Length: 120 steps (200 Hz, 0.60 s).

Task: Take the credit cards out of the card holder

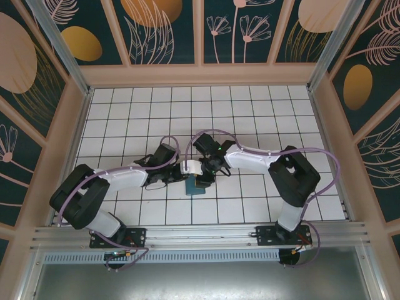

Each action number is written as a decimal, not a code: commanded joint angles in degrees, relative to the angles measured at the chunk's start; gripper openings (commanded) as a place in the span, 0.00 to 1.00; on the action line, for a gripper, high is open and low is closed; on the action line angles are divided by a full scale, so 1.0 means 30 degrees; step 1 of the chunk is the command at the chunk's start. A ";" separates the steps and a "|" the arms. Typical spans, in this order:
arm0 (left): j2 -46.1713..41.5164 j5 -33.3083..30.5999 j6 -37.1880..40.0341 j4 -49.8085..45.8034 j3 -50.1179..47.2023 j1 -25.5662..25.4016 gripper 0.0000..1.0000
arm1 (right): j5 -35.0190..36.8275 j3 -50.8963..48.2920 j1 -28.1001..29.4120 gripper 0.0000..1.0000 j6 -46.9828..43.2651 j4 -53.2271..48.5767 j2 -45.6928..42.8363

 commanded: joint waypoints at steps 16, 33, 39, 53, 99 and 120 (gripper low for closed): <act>0.0413 0.0229 0.0517 0.0251 -0.0187 -0.0112 0.18 | 0.0662 -0.0114 -0.0128 0.44 -0.0468 0.0263 0.0517; 0.0392 0.0144 0.0517 0.0172 -0.0167 -0.0107 0.17 | 0.0294 -0.0530 -0.0367 0.44 -0.0400 0.0664 -0.0133; 0.0319 0.0077 0.0477 0.0195 -0.0222 -0.0106 0.17 | 0.0189 -0.0715 -0.0484 0.44 -0.0357 0.0766 -0.0386; -0.0081 -0.0207 0.0357 0.0210 -0.0350 -0.0104 0.18 | -0.0009 -0.1047 -0.0683 0.44 -0.0300 0.0892 -0.0945; -0.1053 -0.0269 -0.0018 0.0399 -0.0525 -0.0067 0.21 | -0.0230 -0.1338 -0.0788 0.44 -0.0441 0.0611 -0.1361; -0.1558 -0.0451 -0.0113 0.0257 -0.0584 -0.0018 0.21 | -0.0450 -0.0894 -0.0773 0.44 -0.0485 0.0274 -0.0975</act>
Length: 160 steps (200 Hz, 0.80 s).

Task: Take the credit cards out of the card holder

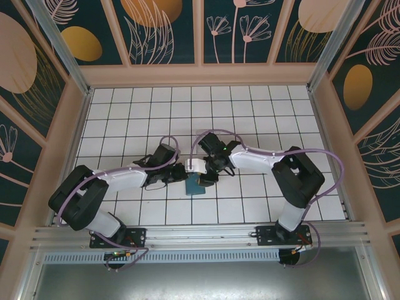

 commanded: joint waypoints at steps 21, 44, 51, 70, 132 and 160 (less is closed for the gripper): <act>-0.1414 -0.0430 -0.0337 -0.0043 -0.0500 0.0358 0.21 | -0.0668 0.0840 0.0088 0.44 -0.0340 -0.1012 0.0256; -0.2053 -0.0145 -0.0354 -0.0176 -0.0918 0.1057 0.22 | -0.0729 0.1422 0.0245 0.44 -0.0487 -0.1451 0.0811; -0.2206 0.0020 -0.0333 -0.0206 -0.1014 0.1264 0.22 | -0.0729 0.1606 0.0292 0.44 -0.0516 -0.1505 0.0975; -0.2481 0.0366 -0.0151 -0.0319 -0.1223 0.1654 0.22 | -0.0629 0.2015 0.0397 0.44 -0.0631 -0.1747 0.1424; -0.2505 0.1253 -0.0222 0.0145 -0.1751 0.2153 0.22 | -0.0144 0.2520 0.0850 0.44 -0.0678 -0.2251 0.2598; -0.2544 0.1601 -0.0249 0.0116 -0.1690 0.2141 0.22 | 0.0271 0.2445 0.0897 0.39 -0.0669 -0.2381 0.2829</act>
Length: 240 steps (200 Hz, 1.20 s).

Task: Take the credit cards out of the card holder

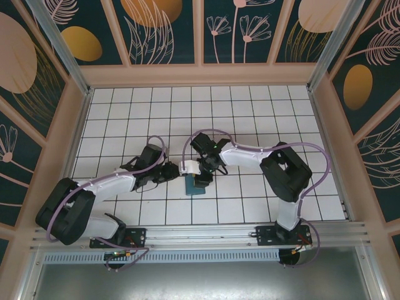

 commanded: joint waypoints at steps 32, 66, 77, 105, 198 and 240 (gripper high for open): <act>-0.0064 0.1332 -0.0165 0.0405 -0.0170 0.0095 0.22 | 0.0793 -0.0140 0.0230 0.26 -0.0231 -0.0576 0.0347; 0.0265 0.1968 -0.0099 0.0566 -0.0056 0.0084 0.22 | 0.0622 -0.0853 0.0369 0.13 0.0142 0.0908 -0.0488; 0.0379 0.2208 -0.0085 0.0650 -0.0041 0.0085 0.22 | 0.0371 -0.1094 0.0380 0.11 0.0343 0.1612 -0.0855; 0.0653 0.2467 -0.0167 0.0745 -0.0081 0.0069 0.22 | -0.0207 -0.2099 0.0518 0.08 0.0976 0.3908 -0.1968; 0.2787 0.2065 -0.0173 0.0851 0.0092 -0.0627 0.24 | -0.1571 -0.6241 0.0407 0.00 0.3016 1.1661 -0.4389; 0.2958 0.0979 0.0048 -0.0082 0.0123 -0.0736 0.24 | -0.2170 -0.8147 0.0071 0.00 0.4355 1.4911 -0.5284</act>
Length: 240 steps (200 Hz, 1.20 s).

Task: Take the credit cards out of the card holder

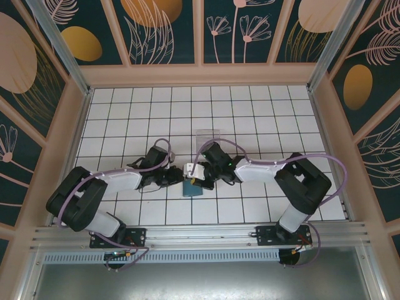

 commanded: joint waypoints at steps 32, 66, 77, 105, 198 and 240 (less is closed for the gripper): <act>0.0533 -0.1111 -0.0018 -0.1248 -0.0071 -0.0294 0.24 | -0.1534 -0.2411 -0.0442 0.00 0.2502 0.6200 -0.2066; -0.0166 -0.2270 0.0073 -0.2076 0.0269 -0.0297 0.24 | -0.0746 -0.2904 -0.0478 0.02 0.4582 0.6030 -0.2806; -0.0454 -0.2666 0.0139 -0.2462 0.0507 -0.0278 0.24 | 0.0114 -0.2930 -0.0287 0.09 0.5522 0.5570 -0.3219; -0.0993 -0.3473 0.0221 -0.3011 0.0944 -0.0259 0.25 | 0.2682 -0.2865 0.0597 0.35 0.8048 0.3838 -0.4075; -0.2557 -0.5115 0.1018 -0.4827 0.1632 -0.0095 0.26 | 1.1268 0.0921 0.2481 0.41 2.6134 -0.4621 -0.4010; -0.3805 -0.5750 0.0965 -0.5220 0.1241 -0.0060 0.27 | 0.9011 0.1365 0.2571 0.60 3.0316 -0.6625 -0.3160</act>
